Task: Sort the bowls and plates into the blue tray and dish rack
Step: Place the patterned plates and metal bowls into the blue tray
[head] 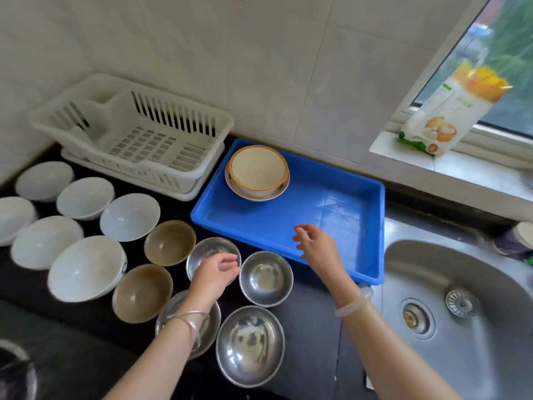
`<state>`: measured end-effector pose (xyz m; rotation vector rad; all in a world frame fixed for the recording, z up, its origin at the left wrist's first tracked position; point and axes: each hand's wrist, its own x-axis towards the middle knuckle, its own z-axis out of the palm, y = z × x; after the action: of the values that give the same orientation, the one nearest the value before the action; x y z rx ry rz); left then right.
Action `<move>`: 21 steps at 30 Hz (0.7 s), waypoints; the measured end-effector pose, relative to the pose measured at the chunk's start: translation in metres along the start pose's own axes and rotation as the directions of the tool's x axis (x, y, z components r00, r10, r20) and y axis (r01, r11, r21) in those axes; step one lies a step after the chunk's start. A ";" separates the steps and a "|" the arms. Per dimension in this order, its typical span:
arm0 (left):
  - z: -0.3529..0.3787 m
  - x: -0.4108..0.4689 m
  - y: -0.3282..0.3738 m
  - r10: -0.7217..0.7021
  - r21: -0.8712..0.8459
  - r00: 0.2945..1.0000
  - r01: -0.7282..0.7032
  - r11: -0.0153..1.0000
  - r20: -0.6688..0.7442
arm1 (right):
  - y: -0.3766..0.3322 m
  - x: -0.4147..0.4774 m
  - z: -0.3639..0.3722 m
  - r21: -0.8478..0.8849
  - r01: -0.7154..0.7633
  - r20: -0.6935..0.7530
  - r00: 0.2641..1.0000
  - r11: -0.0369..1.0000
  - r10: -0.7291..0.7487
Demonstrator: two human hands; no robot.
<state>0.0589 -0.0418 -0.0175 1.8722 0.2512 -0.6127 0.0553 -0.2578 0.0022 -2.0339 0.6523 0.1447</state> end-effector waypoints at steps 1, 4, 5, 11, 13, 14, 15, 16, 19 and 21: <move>-0.001 -0.010 -0.010 -0.023 0.028 1.000 0.023 0.999 0.004 | 0.011 -0.009 0.001 -0.032 -0.021 0.017 1.000 0.999 0.022; -0.003 -0.030 -0.033 -0.044 0.080 0.999 0.043 0.996 0.012 | 0.042 -0.030 0.009 -0.150 -0.074 0.048 0.996 0.986 0.082; -0.002 -0.034 -0.037 -0.044 0.101 0.999 0.042 0.994 0.017 | 0.051 -0.035 0.012 -0.196 -0.086 0.058 0.993 0.977 0.099; 0.009 -0.034 -0.048 0.034 0.291 0.999 -0.044 0.956 0.037 | 0.068 -0.039 0.034 -0.232 -0.124 0.132 0.979 0.965 0.157; 0.010 -0.031 -0.049 0.058 0.364 0.998 -0.066 0.929 0.034 | 0.068 -0.035 0.040 -0.148 -0.177 0.137 0.971 0.973 0.197; 0.009 -0.030 -0.049 0.064 0.397 0.997 -0.071 0.915 0.031 | 0.068 -0.032 0.042 -0.098 -0.210 0.144 0.964 0.973 0.223; 0.009 -0.029 -0.049 0.070 0.429 0.997 -0.078 0.900 0.034 | 0.069 -0.030 0.043 -0.056 -0.233 0.147 0.960 0.971 0.239; 0.009 -0.027 -0.049 0.078 0.459 0.996 -0.089 0.884 0.043 | 0.069 -0.029 0.044 -0.025 -0.249 0.148 0.957 0.968 0.250; 0.011 -0.027 -0.048 0.104 0.547 0.992 -0.128 0.827 0.075 | 0.070 -0.030 0.043 0.069 -0.271 0.143 0.955 0.960 0.260; 0.012 -0.027 -0.047 0.113 0.594 0.991 -0.135 0.793 0.075 | 0.069 -0.033 0.039 0.096 -0.275 0.130 0.956 0.957 0.262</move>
<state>0.0108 -0.0320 -0.0448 2.4636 -0.1135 -0.6848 -0.0016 -0.2400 -0.0601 -1.8066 0.8429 0.3748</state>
